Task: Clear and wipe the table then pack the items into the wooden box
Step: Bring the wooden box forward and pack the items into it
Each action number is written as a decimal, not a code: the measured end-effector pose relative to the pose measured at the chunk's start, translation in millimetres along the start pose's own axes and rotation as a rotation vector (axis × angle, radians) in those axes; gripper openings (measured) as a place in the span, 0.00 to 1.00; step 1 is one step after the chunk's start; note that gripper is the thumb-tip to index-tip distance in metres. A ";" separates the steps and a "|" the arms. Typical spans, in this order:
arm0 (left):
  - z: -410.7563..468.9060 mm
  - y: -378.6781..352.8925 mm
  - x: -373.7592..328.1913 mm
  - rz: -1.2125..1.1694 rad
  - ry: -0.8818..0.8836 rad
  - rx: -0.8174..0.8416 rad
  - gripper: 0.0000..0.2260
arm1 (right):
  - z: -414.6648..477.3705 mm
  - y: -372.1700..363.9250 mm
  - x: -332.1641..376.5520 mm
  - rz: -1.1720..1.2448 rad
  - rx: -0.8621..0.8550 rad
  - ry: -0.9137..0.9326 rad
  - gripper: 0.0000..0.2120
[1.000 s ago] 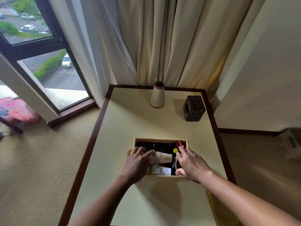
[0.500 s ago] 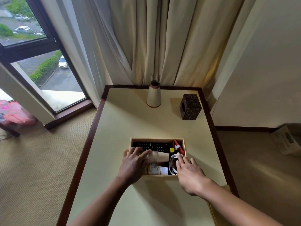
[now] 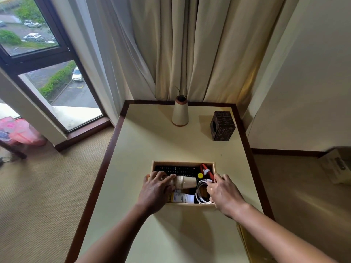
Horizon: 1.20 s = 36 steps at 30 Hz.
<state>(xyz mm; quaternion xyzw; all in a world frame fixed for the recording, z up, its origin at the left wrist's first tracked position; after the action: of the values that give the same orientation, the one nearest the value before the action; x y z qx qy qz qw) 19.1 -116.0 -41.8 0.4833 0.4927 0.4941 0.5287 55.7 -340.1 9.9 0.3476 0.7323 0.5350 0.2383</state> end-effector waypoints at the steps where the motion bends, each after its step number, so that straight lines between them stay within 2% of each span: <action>1: -0.2 -0.3 -0.2 0.002 -0.002 0.000 0.21 | 0.5 -2.5 -1.8 -0.001 0.004 -0.002 0.09; 4: -1.6 0.0 -1.0 0.011 -0.015 -0.008 0.21 | -4.0 -5.7 -2.4 0.006 0.000 -0.028 0.16; 7: -1.1 3.4 -2.7 0.029 -0.026 -0.005 0.23 | -13.4 -1.7 -0.1 0.071 -0.102 -0.102 0.24; 10: -3.0 3.7 -5.5 0.038 -0.039 0.006 0.25 | -22.3 -1.4 0.0 0.136 -0.205 -0.206 0.18; 14: -1.8 2.9 -6.8 0.079 -0.049 -0.018 0.23 | -23.6 -10.8 3.4 0.171 -0.183 -0.236 0.14; 16: -2.4 4.7 -4.4 0.056 0.011 -0.044 0.26 | -25.3 -8.0 0.6 0.252 -0.245 -0.282 0.10; 18: -7.9 8.3 1.3 -0.039 0.151 -0.060 0.29 | -28.2 -6.0 -5.0 0.408 -0.399 -0.312 0.09; 21: -20.0 9.8 11.1 -0.298 0.376 -0.077 0.31 | -29.1 -8.3 -16.2 0.795 -0.645 -0.340 0.11; 25: -28.0 -2.2 21.7 -0.780 0.613 -0.023 0.27 | -16.8 -41.8 -28.9 1.448 -0.649 -0.574 0.17; 27: -32.6 -9.8 23.8 -0.933 0.667 0.019 0.25 | -9.9 -55.7 -21.2 1.735 -0.556 -0.569 0.20; 29: -36.5 -18.1 22.3 -1.059 0.678 0.045 0.22 | -4.7 -61.4 -15.5 1.855 -0.508 -0.495 0.22; 32: -37.1 -12.0 18.1 -1.157 0.684 0.024 0.16 | -2.6 -60.0 -12.3 1.911 -0.491 -0.462 0.23; 36: -36.9 -1.9 18.2 -1.186 0.705 0.001 0.17 | -0.2 -52.2 -8.8 1.952 -0.446 -0.426 0.24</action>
<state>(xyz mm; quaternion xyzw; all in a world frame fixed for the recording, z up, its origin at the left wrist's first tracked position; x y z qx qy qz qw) -17.1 -96.9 -46.3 -0.0574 0.8166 0.2489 0.5176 48.0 -356.7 -39.8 0.8279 -0.0440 0.5467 -0.1168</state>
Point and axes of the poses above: each hand's wrist, its own z-axis towards the middle knuckle, its own y-axis out of the back of the hand, x = y × z, the point moved 6 cm from there along z, towards the middle knuckle, and after that the axes turned 15 degrees about z, right-handed, at the moved point
